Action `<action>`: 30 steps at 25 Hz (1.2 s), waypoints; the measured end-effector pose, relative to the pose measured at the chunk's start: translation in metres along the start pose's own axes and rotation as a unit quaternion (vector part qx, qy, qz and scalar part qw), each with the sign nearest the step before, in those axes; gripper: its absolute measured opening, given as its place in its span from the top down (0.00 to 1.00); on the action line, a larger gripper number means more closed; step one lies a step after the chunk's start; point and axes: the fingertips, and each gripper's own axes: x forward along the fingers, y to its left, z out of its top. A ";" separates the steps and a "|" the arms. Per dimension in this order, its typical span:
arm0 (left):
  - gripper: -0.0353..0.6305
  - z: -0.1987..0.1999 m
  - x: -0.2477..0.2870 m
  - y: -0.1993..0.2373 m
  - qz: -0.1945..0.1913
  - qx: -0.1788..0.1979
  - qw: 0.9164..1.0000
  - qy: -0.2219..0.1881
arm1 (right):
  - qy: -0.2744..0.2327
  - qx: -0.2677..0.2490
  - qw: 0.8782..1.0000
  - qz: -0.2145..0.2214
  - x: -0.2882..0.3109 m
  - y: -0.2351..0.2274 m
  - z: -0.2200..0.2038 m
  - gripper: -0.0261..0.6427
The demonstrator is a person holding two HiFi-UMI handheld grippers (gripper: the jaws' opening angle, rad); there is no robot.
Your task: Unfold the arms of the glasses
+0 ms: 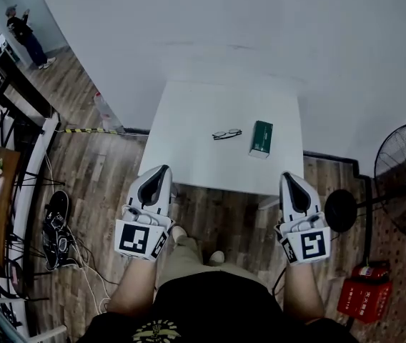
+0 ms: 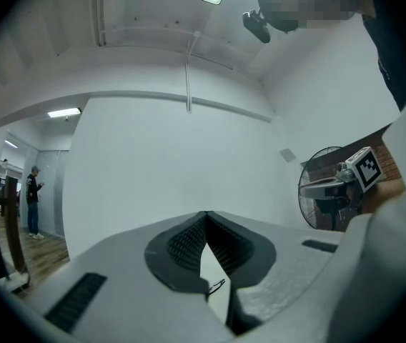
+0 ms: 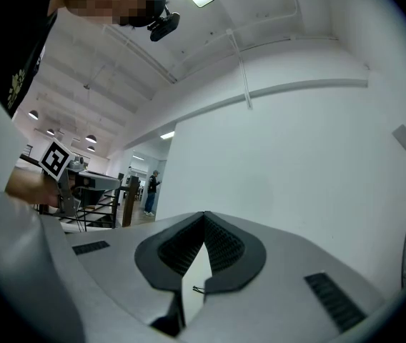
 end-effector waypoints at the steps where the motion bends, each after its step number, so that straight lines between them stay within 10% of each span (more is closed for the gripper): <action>1: 0.94 0.000 0.000 0.000 0.000 0.005 1.000 -0.001 | -0.001 -0.001 1.000 0.000 0.001 0.001 0.000 0.97; 30: 0.94 -0.029 0.108 0.023 -0.077 0.037 0.996 0.016 | 0.031 0.002 0.999 -0.021 0.088 -0.018 -0.024 0.97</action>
